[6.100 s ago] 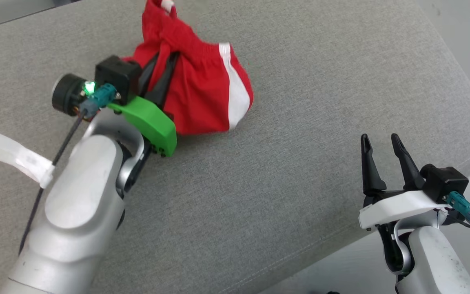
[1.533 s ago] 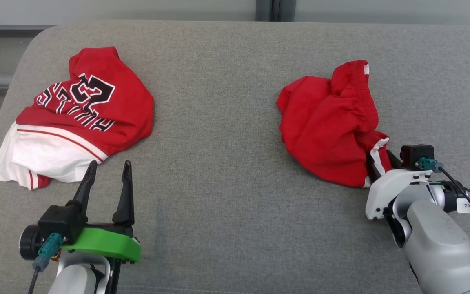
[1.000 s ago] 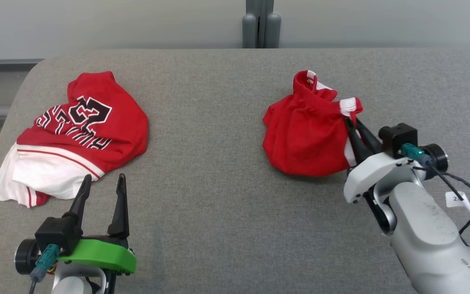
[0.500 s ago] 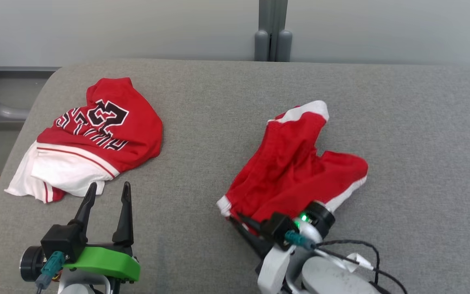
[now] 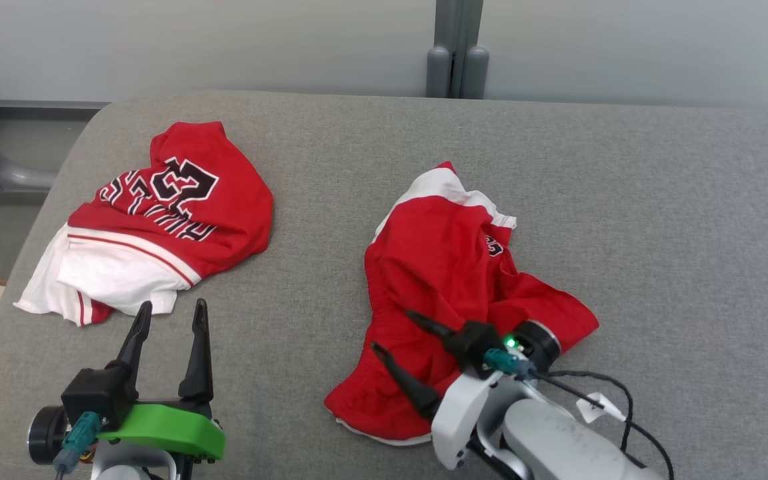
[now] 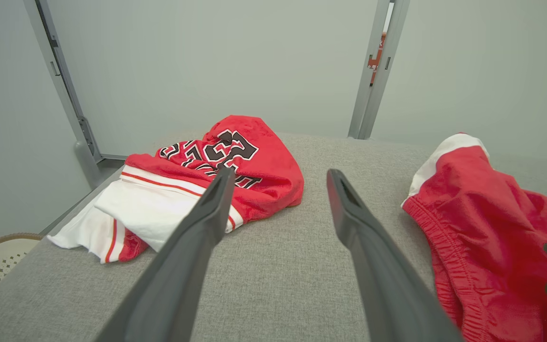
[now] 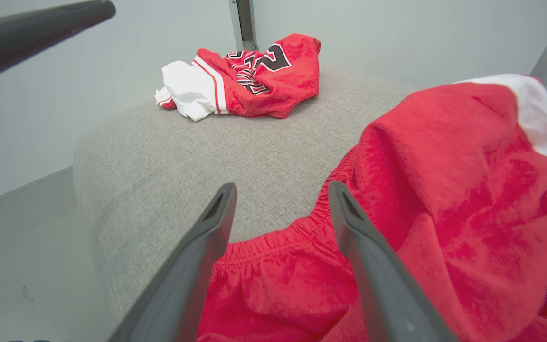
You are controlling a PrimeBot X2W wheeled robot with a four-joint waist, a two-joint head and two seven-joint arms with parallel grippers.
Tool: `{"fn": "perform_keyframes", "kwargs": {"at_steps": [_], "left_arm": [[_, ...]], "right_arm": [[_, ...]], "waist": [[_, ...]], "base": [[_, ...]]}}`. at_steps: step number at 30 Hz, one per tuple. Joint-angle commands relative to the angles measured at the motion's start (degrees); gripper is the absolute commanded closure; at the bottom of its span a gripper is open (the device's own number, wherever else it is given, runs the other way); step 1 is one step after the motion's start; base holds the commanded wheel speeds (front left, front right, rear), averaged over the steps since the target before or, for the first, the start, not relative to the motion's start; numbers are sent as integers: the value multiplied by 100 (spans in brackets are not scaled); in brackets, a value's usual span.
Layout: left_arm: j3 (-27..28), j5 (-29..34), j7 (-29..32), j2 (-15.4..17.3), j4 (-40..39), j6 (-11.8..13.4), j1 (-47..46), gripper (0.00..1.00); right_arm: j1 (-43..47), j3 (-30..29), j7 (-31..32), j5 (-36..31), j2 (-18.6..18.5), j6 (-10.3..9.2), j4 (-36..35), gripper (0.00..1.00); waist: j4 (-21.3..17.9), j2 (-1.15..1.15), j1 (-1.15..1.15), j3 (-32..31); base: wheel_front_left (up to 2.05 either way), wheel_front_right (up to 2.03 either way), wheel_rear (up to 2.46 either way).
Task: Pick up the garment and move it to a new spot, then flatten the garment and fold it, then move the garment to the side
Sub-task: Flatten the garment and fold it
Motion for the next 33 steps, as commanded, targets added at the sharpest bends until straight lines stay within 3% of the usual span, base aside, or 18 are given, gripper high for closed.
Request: {"fn": "perform_keyframes", "kwargs": {"at_steps": [1,10,17,24,26,33], "left_arm": [[26,19,6,40,-13,44,59,0],[9,71,3,34,-117,75,17,0],[-22,72,0,16,-90,13,-75,0],[-38,99,-2,-24,-55,-4,-163,0],[-34,100,-3,-35,-53,-3,-175,0],[40,116,-3,-24,-56,40,-24,0]], "right_arm": [[-35,-204,-17,-42,-157,0,-53,0],[124,-1711,-16,-411,-739,0,39,0],[265,-2053,0,-341,-845,0,669,0],[120,-2078,196,-182,-686,0,1538,2],[78,-2038,208,-111,-638,0,1684,100],[-130,-2247,13,192,-722,-2,1611,100]], "waist": [[-101,0,0,-8],[-310,0,0,40],[-254,0,0,143],[-129,0,0,264],[-116,0,0,272],[-289,0,0,168]], "base": [[0,0,0],[0,0,0],[0,0,0],[0,0,0],[0,0,0],[0,0,0]]}}
